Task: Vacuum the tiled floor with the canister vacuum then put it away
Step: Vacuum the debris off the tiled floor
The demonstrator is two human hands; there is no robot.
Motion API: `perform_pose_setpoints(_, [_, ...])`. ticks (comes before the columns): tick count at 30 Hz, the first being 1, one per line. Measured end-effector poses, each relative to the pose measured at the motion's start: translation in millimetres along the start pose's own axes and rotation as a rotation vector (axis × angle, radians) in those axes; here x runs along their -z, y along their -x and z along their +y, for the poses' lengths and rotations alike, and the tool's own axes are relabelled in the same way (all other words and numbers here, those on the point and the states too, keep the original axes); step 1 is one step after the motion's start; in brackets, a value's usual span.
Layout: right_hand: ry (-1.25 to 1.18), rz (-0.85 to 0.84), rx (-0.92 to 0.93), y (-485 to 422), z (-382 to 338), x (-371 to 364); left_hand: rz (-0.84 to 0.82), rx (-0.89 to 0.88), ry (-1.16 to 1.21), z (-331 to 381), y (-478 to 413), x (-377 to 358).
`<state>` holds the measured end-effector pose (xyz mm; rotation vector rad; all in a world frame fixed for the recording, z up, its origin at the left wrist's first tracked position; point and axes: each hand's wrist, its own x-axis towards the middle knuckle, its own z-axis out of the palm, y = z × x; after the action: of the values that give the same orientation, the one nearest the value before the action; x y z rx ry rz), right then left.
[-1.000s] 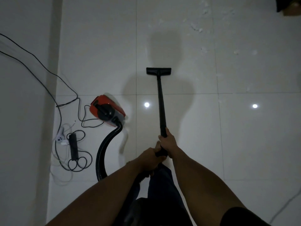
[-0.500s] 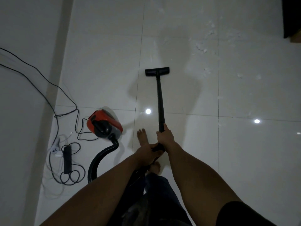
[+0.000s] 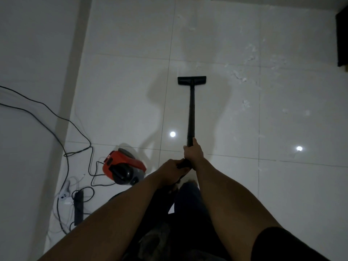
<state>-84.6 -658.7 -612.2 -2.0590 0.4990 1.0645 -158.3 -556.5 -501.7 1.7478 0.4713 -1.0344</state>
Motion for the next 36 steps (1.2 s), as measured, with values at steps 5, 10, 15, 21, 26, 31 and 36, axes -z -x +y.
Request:
perform_pose_setpoints(5, [0.032, 0.021, -0.002, -29.3, -44.2, 16.6, 0.009, 0.014, 0.045, 31.7, -22.2, 32.9])
perform_pose_setpoints(10, [0.008, -0.011, -0.025, -60.4, -87.4, 39.0, 0.012, 0.056, 0.098, 69.3, -49.2, 66.6])
perform_pose_setpoints(15, [-0.012, -0.050, -0.017, -107.8, -146.2, 70.5, 0.023, 0.061, 0.112, 115.8, -94.7, 112.1])
perform_pose_setpoints(21, [0.032, -0.060, 0.020, -173.5, -216.9, 115.3, 0.042, 0.042, 0.125, 191.8, -142.2, 163.1])
perform_pose_setpoints(26, [-0.019, -0.075, 0.022, -211.1, -270.7, 132.5, 0.088, 0.011, 0.099, 224.4, -178.9, 203.5])
perform_pose_setpoints(31, [-0.016, -0.094, 0.043, -246.6, -327.7, 144.3, 0.139, -0.004, 0.051, 249.6, -211.5, 251.2])
perform_pose_setpoints(36, [0.009, -0.090, 0.042, -274.2, -379.7, 146.8, 0.125, 0.000, 0.077, 269.8, -233.5, 300.0])
